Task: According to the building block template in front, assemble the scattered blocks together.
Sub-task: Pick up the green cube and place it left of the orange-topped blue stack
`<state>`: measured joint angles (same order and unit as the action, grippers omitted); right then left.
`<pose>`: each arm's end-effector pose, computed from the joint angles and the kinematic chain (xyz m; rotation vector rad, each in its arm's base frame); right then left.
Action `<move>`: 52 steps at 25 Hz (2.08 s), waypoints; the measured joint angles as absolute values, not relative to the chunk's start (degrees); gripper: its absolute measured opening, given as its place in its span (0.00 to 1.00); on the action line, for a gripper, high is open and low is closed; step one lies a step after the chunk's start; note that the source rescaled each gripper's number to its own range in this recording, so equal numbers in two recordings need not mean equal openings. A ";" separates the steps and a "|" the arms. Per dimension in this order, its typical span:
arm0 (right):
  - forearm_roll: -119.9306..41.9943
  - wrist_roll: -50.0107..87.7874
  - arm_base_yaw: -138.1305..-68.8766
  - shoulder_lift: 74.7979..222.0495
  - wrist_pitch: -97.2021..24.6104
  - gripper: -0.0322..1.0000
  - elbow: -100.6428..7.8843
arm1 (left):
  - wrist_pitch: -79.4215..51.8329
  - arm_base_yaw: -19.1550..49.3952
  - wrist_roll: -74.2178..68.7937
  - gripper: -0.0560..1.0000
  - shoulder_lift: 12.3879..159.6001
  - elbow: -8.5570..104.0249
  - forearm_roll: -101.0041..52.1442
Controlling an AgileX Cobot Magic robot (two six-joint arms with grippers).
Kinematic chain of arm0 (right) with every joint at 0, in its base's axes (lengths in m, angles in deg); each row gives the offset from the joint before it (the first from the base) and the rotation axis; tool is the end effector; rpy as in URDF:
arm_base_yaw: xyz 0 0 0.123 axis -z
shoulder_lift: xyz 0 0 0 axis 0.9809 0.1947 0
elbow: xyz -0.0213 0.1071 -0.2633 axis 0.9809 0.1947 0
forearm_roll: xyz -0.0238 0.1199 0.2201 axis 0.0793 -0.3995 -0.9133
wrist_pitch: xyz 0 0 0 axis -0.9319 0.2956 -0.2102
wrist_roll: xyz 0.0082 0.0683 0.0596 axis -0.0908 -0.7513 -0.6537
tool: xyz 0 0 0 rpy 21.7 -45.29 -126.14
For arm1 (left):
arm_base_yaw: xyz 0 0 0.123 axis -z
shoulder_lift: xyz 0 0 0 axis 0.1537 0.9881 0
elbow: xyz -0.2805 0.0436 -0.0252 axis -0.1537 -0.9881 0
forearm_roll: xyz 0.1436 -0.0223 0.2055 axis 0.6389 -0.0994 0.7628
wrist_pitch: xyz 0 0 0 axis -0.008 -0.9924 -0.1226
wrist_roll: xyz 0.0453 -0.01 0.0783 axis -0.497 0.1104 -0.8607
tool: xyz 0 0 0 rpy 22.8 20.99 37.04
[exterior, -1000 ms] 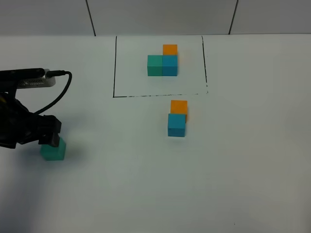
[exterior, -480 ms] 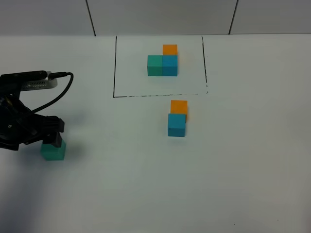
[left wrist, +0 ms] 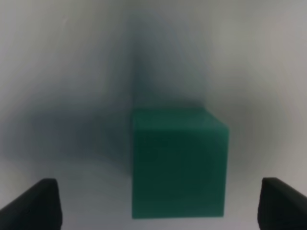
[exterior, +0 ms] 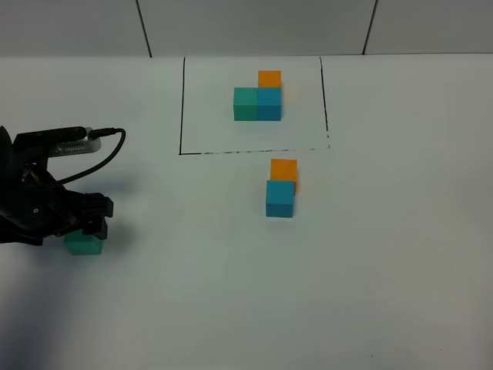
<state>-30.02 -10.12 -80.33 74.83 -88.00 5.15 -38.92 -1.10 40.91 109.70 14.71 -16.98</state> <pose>-0.0060 -0.0017 0.2770 0.0826 2.0375 0.0623 0.2855 -0.0435 0.1486 -0.1684 2.8716 -0.1507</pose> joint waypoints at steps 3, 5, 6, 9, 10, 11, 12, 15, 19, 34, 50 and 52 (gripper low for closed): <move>-30.02 -10.12 -80.33 74.83 -88.00 0.78 5.15 | -37.37 -1.10 39.55 0.84 112.19 14.71 -16.98; -30.02 -10.12 -80.33 74.83 -88.00 0.78 5.15 | -36.83 -1.10 39.00 0.84 113.51 14.71 -17.04; -30.02 -10.12 -80.33 74.83 -88.00 0.78 5.15 | -36.44 -1.10 38.93 0.84 114.12 14.71 -17.04; -30.02 -10.12 -80.33 74.83 -88.00 0.78 5.15 | -35.69 -1.10 38.88 0.84 115.44 14.71 -17.14; -30.02 -10.12 -80.33 74.83 -88.00 0.78 5.15 | -35.41 -1.10 38.88 0.83 115.77 14.71 -17.13; -30.02 -10.12 -80.33 74.83 -88.00 0.78 5.15 | -35.08 -1.10 38.88 0.82 116.04 14.71 -17.15; -30.02 -10.12 -80.33 74.83 -88.00 0.78 5.15 | -34.67 -1.10 38.88 0.80 116.36 14.71 -17.20; -30.02 -10.12 -80.33 74.83 -88.00 0.78 5.15 | -33.55 -1.10 38.88 0.71 116.58 14.71 -17.83; -30.02 -10.12 -80.33 74.83 -88.00 0.78 5.15 | -33.09 -1.10 38.88 0.37 116.78 14.71 -18.84; -30.02 -10.12 -80.33 74.83 -88.00 0.78 5.15 | -45.72 5.76 -2.85 0.06 117.76 29.03 -19.52; -30.02 -10.12 -80.33 74.83 -88.00 0.78 5.15 | -59.99 18.84 -34.34 0.06 136.75 60.16 -22.32; -30.02 -10.12 -80.33 74.83 -88.00 0.78 5.15 | -61.85 20.38 -34.34 0.06 138.89 63.57 -22.32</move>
